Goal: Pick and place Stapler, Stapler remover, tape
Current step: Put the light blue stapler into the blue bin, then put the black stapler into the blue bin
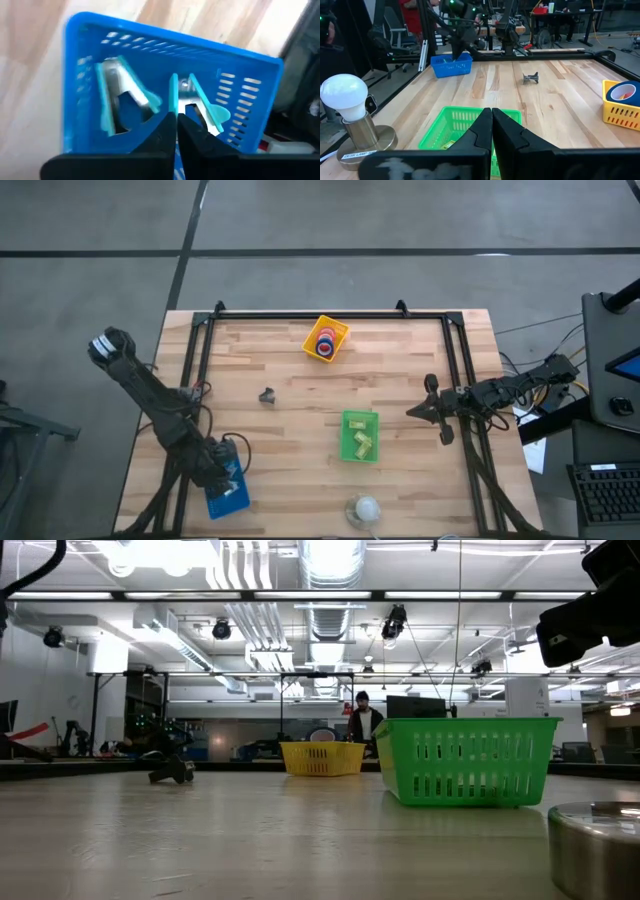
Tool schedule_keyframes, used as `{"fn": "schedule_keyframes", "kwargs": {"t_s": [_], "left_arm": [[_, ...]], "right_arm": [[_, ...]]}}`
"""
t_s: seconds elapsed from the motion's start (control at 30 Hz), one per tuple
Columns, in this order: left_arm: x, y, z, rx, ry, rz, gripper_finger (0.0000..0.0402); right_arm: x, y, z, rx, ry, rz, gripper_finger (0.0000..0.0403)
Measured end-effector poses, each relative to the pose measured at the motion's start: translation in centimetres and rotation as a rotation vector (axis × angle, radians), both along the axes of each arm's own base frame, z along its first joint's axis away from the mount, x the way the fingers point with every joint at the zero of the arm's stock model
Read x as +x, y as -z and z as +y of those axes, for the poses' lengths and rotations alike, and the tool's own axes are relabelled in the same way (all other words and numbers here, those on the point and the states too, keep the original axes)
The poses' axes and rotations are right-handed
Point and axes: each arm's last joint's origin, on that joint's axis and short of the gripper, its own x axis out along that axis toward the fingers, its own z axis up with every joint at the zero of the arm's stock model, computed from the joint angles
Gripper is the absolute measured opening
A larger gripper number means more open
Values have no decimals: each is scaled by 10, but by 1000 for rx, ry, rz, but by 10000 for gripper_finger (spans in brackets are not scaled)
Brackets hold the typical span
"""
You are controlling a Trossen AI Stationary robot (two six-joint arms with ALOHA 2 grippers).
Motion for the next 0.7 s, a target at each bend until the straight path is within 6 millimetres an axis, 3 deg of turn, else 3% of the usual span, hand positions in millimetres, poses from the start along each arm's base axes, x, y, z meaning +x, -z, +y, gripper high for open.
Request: {"fn": "schedule_keyframes", "kwargs": {"t_s": [0.23,0.5,0.7], "left_arm": [[3,0,1,-43,-73,16,34],[8,-20,1,-108,-74,-32,63],[13,-37,18,-13,-139,-276,78]], "right_arm": [[0,0,0,0,0,0,8],[0,0,0,0,0,0,8],[0,0,0,0,0,0,8]]}}
